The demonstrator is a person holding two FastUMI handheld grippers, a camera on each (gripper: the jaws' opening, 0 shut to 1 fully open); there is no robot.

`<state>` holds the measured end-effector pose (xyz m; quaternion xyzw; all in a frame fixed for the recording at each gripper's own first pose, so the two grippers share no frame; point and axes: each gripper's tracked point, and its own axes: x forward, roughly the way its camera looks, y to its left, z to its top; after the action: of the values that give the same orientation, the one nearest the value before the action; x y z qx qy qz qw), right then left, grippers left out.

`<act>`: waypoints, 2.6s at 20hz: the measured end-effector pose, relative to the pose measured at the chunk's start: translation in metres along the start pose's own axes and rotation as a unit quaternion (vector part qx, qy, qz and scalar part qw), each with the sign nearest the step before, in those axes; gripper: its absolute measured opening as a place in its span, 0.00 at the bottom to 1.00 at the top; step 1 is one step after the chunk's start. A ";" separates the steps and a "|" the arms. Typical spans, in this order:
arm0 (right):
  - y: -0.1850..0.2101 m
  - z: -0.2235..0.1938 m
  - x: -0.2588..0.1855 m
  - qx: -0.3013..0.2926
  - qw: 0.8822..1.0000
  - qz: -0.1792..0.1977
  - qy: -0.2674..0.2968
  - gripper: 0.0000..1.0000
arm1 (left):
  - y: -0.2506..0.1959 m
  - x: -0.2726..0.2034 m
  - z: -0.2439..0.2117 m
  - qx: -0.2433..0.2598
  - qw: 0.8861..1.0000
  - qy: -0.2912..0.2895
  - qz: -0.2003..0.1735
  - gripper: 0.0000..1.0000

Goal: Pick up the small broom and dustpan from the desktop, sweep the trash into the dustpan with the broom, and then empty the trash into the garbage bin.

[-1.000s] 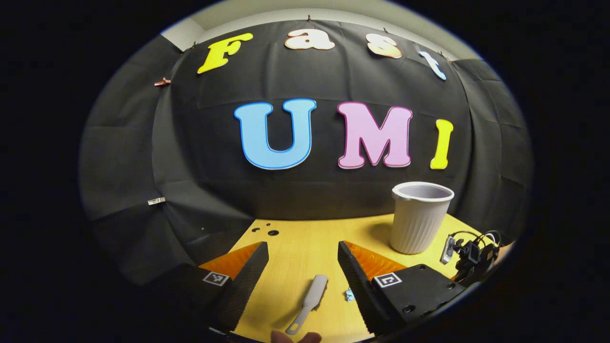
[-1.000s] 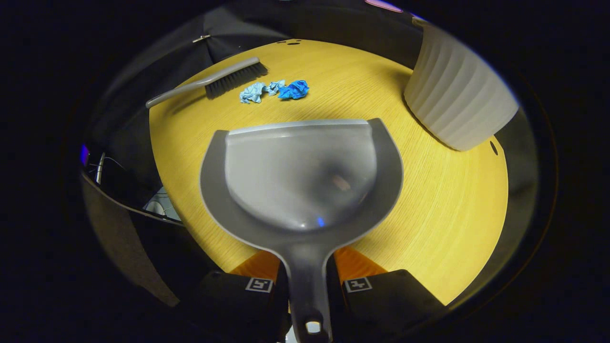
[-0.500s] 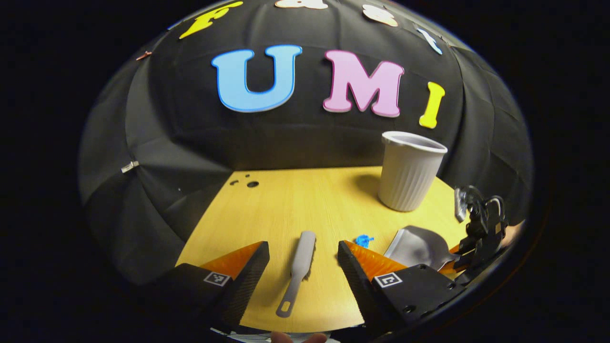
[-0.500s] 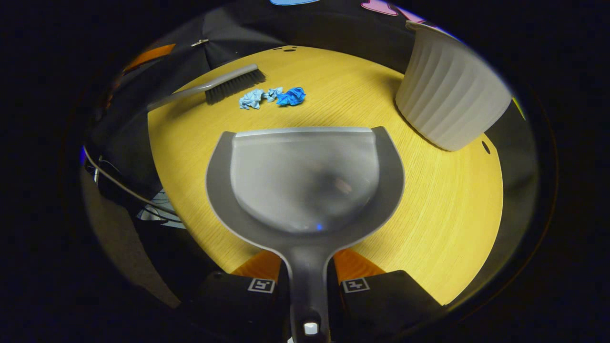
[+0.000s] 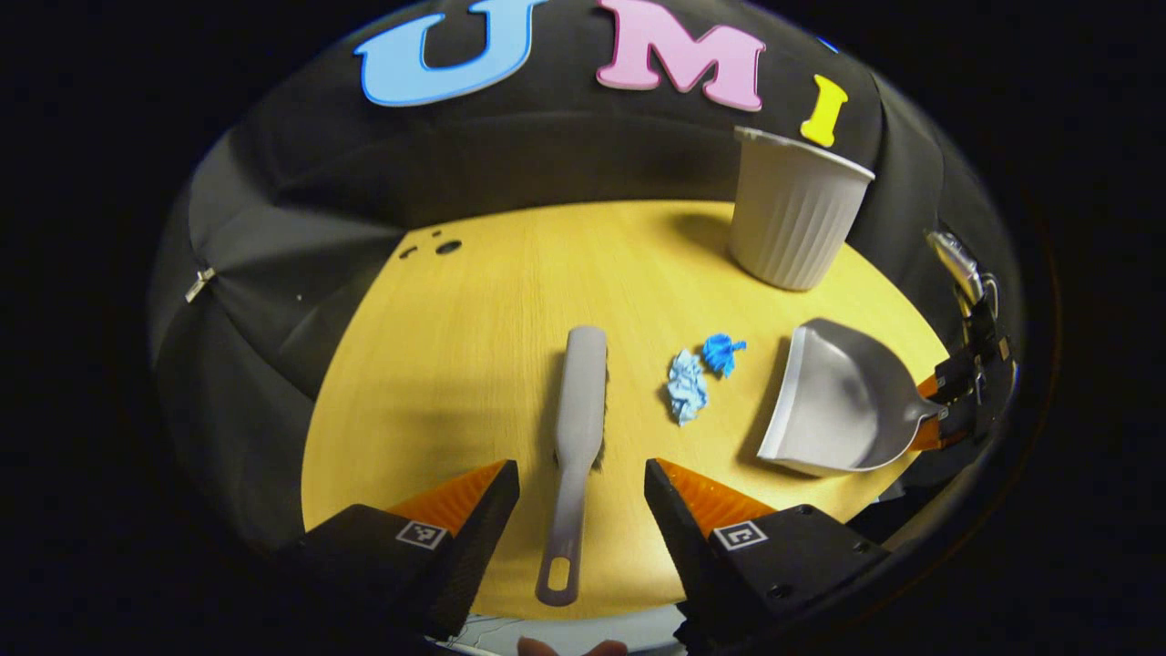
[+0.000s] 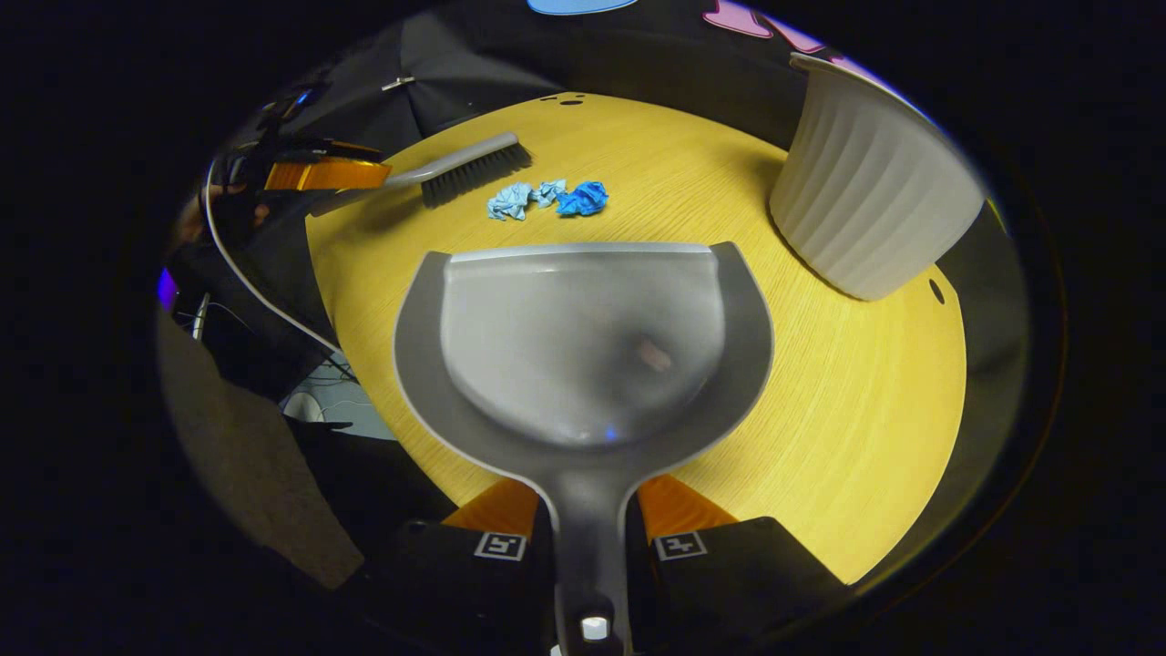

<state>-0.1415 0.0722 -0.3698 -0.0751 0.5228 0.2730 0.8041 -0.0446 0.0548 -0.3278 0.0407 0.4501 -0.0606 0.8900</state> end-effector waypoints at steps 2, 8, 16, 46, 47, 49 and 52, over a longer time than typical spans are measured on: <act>0.000 0.006 -0.004 -0.002 1.000 -0.001 -0.006 0.36 | 0.001 0.012 -0.012 0.004 1.000 0.030 0.001 0.87; -0.002 0.024 -0.008 -0.007 1.000 0.007 -0.013 0.36 | -0.003 0.037 -0.037 -0.002 0.994 0.110 -0.010 0.83; -0.004 0.012 0.000 -0.021 0.999 0.028 0.037 0.42 | -0.005 0.052 -0.049 0.003 0.988 0.151 -0.011 0.46; -0.012 0.020 0.008 -0.074 0.994 0.030 0.077 0.31 | -0.122 0.067 -0.007 0.138 0.963 0.156 -0.173 0.30; -0.012 0.021 0.009 -0.074 0.994 0.029 0.074 0.36 | -0.129 0.063 -0.008 0.141 0.959 0.158 -0.186 0.33; -0.012 0.021 0.010 -0.073 0.995 0.028 0.068 0.30 | -0.144 0.055 -0.006 0.136 0.954 0.155 -0.218 0.30; -0.010 0.021 0.010 -0.056 0.997 0.026 0.047 0.36 | -0.139 0.051 0.013 0.120 0.959 0.136 -0.217 0.30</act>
<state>-0.1167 0.0759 -0.3713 -0.1190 0.5457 0.3187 0.7658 -0.0240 -0.0881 -0.3640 0.0561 0.5542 -0.2991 0.7748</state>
